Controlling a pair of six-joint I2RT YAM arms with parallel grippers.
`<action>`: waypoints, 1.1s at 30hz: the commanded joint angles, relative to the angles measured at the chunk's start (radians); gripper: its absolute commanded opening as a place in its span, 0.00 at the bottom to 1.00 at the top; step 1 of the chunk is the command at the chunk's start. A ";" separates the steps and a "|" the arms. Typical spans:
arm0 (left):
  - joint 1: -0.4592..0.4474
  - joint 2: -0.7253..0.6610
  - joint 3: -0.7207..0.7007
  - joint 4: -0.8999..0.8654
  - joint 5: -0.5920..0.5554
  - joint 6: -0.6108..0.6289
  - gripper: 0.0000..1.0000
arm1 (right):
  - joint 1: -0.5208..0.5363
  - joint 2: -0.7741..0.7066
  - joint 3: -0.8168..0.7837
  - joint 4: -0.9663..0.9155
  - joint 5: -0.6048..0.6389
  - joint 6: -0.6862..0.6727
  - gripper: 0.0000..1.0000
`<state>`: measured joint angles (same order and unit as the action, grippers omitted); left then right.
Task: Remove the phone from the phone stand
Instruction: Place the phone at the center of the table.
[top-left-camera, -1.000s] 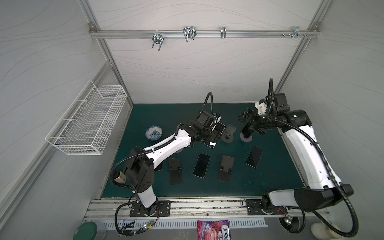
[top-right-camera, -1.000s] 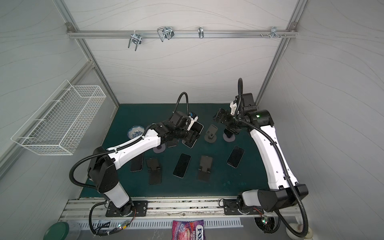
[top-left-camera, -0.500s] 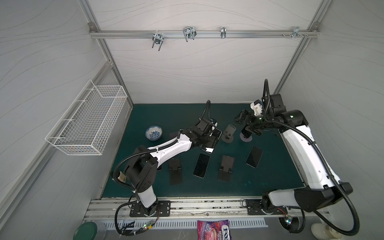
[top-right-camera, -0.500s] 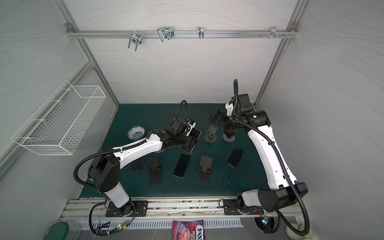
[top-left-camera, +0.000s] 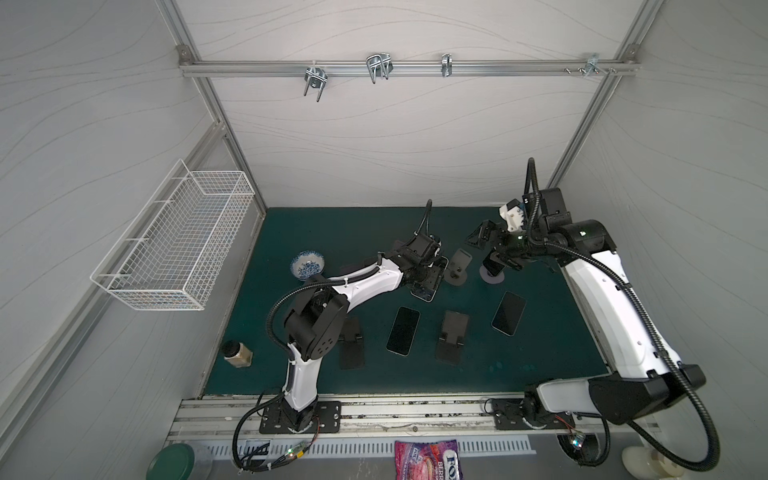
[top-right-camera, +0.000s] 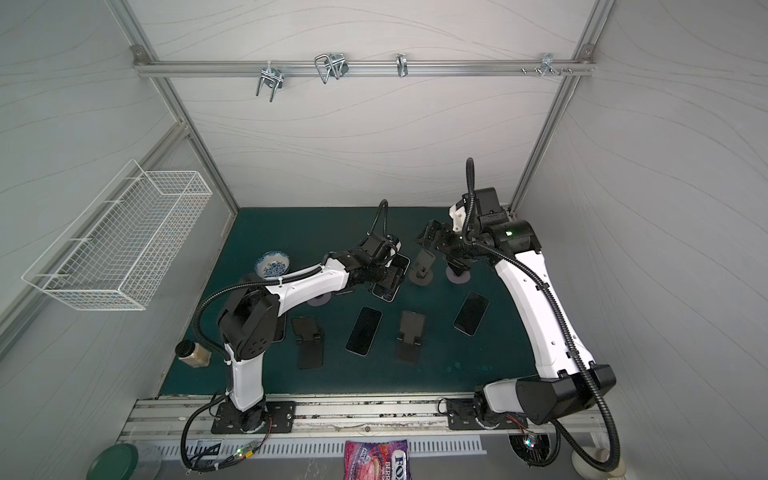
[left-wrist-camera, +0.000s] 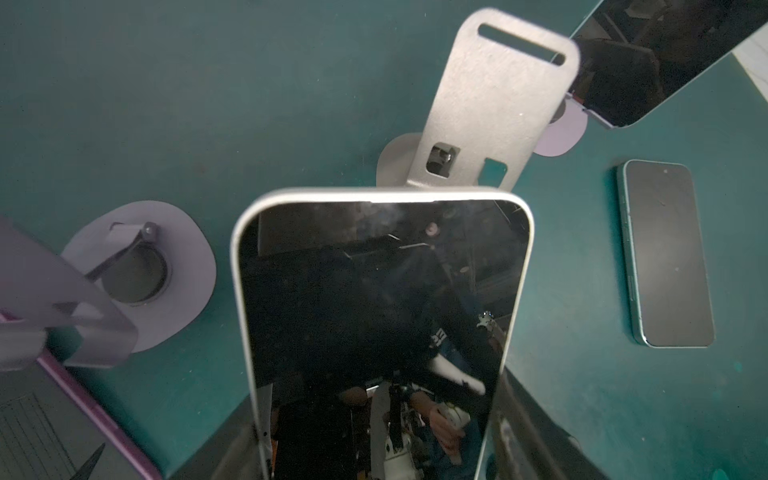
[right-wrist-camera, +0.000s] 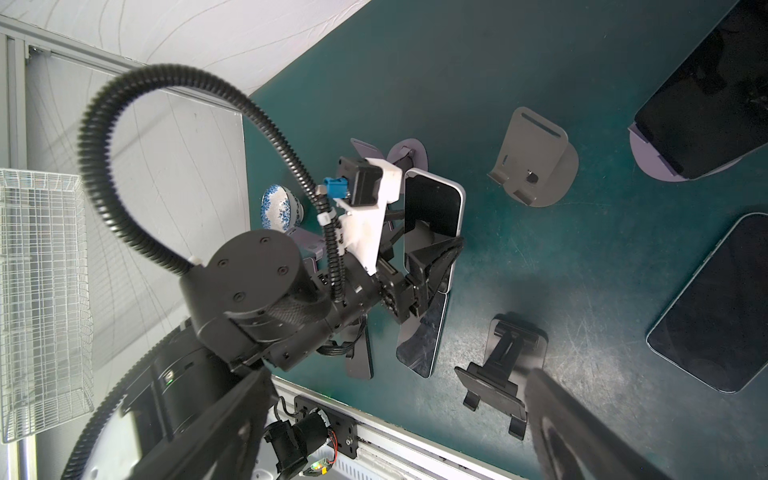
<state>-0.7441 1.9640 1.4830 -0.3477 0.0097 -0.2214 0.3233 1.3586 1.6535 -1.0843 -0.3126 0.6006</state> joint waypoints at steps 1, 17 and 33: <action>0.005 0.036 0.078 0.009 -0.010 -0.024 0.67 | 0.006 -0.013 0.027 0.002 0.000 -0.011 0.96; 0.014 0.139 0.142 -0.070 -0.024 -0.076 0.67 | 0.022 -0.053 -0.027 0.001 0.005 -0.021 0.97; 0.035 0.182 0.161 -0.071 0.013 -0.128 0.69 | 0.044 -0.026 0.014 -0.017 0.044 -0.015 0.97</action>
<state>-0.7174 2.1334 1.5913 -0.4316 0.0048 -0.3248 0.3607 1.3251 1.6352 -1.0809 -0.2928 0.5922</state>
